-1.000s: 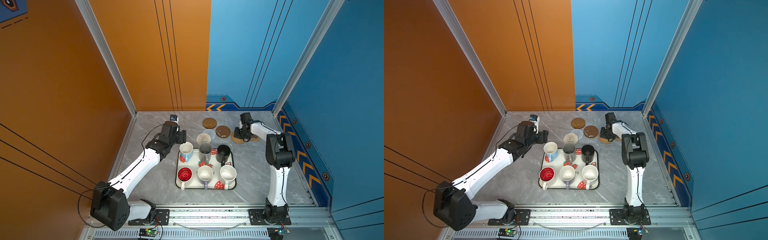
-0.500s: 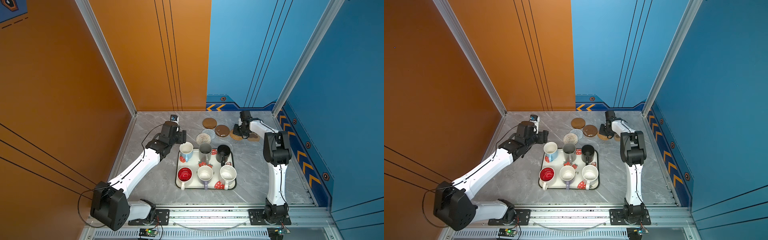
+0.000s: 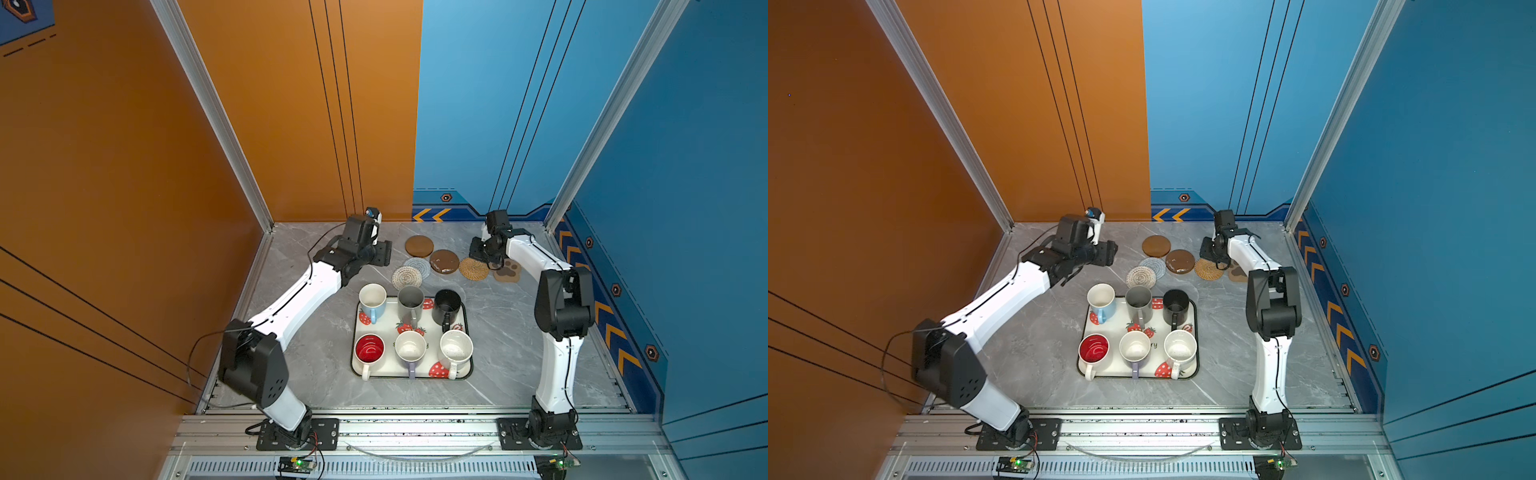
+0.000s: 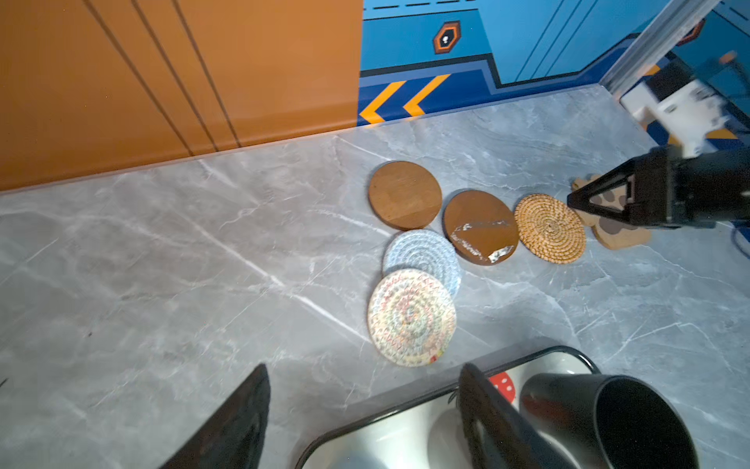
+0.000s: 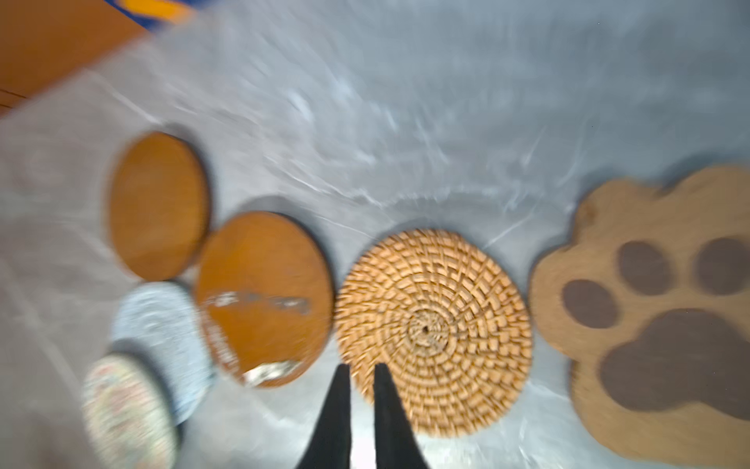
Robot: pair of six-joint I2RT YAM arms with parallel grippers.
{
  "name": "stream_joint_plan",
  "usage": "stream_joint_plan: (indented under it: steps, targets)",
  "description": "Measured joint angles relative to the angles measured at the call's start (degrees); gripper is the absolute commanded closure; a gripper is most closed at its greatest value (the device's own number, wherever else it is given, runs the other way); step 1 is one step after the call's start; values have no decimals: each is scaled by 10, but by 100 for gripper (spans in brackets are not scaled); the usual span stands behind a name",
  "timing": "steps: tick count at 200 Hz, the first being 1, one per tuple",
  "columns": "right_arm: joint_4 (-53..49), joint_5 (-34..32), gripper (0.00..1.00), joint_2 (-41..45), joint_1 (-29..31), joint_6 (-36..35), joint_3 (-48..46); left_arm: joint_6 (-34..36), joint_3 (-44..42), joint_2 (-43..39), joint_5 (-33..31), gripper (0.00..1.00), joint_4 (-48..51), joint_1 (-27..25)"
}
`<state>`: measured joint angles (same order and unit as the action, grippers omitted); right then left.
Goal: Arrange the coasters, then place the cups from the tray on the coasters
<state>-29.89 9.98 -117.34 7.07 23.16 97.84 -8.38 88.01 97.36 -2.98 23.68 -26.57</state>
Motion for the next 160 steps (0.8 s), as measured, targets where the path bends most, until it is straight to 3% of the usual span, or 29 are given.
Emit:
stream_joint_plan:
  steps: [24,50,113,160]
  targets:
    - [48,7,66,99,10,23,-47,29,121,107,6,26,71,-14]
    - [114,40,62,150,30,50,-94,52,194,188,11,26,141,-17]
    - [158,109,60,73,73,90,-117,63,229,238,96,24,200,14]
    - [181,155,66,31,88,114,-120,53,251,294,170,33,203,51]
